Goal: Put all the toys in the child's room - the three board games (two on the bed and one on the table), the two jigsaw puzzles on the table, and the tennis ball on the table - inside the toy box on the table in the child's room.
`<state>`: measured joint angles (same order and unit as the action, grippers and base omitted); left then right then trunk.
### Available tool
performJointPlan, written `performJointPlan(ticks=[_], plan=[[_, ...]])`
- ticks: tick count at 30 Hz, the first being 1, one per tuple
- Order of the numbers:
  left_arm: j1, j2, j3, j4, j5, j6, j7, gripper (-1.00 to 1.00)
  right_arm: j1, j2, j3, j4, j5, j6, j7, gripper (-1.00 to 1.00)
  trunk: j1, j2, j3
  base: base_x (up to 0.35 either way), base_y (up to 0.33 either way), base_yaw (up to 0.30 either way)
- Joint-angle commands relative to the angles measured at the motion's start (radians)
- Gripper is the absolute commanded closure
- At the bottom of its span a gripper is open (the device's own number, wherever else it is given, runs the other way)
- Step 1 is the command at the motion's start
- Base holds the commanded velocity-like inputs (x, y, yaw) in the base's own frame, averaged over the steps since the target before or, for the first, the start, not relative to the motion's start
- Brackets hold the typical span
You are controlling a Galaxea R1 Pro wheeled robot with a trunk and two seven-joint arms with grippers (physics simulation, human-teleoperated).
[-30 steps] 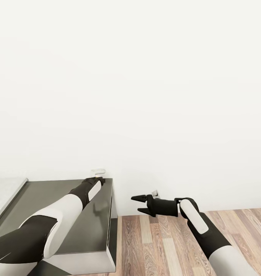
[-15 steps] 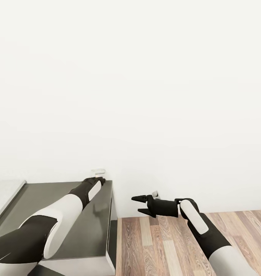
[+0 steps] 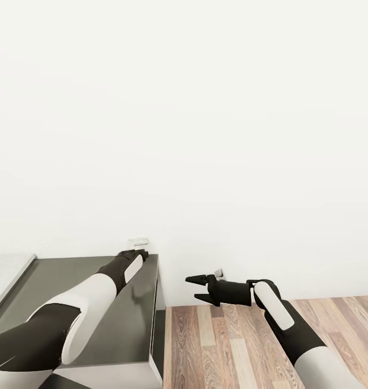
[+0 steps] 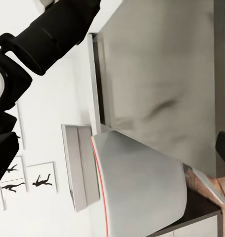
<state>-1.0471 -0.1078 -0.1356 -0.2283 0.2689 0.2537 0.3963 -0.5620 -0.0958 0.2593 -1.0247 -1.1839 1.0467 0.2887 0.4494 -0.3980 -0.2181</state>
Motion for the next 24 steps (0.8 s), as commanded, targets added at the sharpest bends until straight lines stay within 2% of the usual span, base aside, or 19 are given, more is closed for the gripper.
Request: performJointPlan(ticks=[1,16,24], plan=[[-0.001,0.000,-0.009,-0.002,0.009,0.006,0.006,-1.00,-0.001,-0.001,0.001,0.000,0.009,0.001,0.010,-1.00,0.001,-0.002,-0.002,0.000,0.000,0.000],[-0.001,0.000,-0.009,-0.002,0.008,0.006,0.008,-1.00,-0.001,-0.001,0.001,-0.002,0.009,0.001,0.010,-1.00,0.001,-0.002,-0.003,0.000,0.000,0.000],[-0.001,-0.001,-0.010,0.000,-0.021,0.007,0.010,-1.00,-0.001,-0.001,0.001,-0.002,0.009,0.001,0.010,-1.00,0.001,-0.002,-0.003,0.000,-0.062,0.000]])
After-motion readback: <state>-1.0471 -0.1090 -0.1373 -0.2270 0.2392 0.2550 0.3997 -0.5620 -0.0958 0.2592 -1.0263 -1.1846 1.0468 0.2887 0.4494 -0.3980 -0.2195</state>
